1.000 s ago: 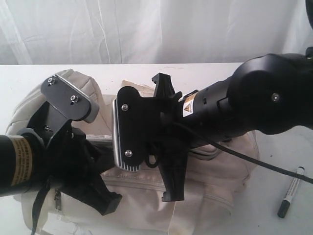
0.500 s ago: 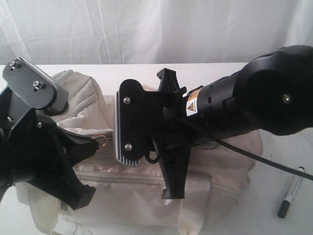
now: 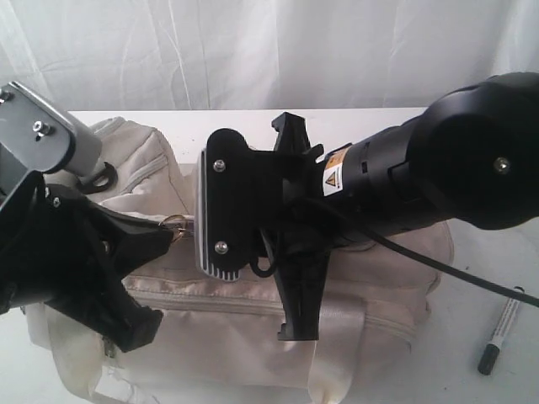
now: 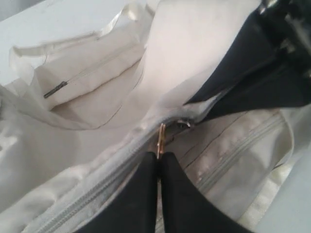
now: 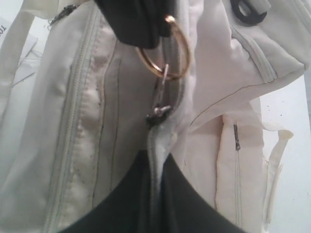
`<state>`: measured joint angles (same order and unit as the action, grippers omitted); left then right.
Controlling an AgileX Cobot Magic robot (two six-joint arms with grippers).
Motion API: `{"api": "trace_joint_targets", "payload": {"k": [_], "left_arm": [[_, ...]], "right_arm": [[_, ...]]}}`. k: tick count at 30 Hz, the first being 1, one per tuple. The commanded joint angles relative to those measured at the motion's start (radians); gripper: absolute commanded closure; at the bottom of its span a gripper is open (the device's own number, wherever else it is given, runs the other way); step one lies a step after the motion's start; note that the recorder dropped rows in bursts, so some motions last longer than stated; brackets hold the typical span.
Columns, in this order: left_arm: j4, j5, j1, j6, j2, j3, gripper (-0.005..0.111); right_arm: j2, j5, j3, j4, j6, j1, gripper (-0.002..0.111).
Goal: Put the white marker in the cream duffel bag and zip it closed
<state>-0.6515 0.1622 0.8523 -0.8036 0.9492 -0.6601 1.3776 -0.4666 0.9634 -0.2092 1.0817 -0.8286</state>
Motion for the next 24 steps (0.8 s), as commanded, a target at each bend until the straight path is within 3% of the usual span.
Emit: {"api": "trace_joint_targets", "payload": {"k": [1,5,12,24], "left_arm": [[-0.033,-0.085,-0.003,-0.012,0.055,-0.005,0.107],[-0.033,-0.194,-0.003,-0.007,0.116,-0.008,0.107],[-0.064,-0.187,-0.003,-0.003,0.135,-0.06,0.107],[-0.071,-0.033,-0.003,-0.001,0.121,-0.086,0.107]], "right_arm": [[-0.004,-0.039,-0.008,0.031,-0.013,0.011,0.108],[-0.004,-0.042,-0.008,0.024,-0.017,0.011,0.108],[-0.004,-0.054,-0.008,0.024,-0.041,0.011,0.108],[-0.004,-0.054,-0.008,0.027,-0.041,0.011,0.108]]}}
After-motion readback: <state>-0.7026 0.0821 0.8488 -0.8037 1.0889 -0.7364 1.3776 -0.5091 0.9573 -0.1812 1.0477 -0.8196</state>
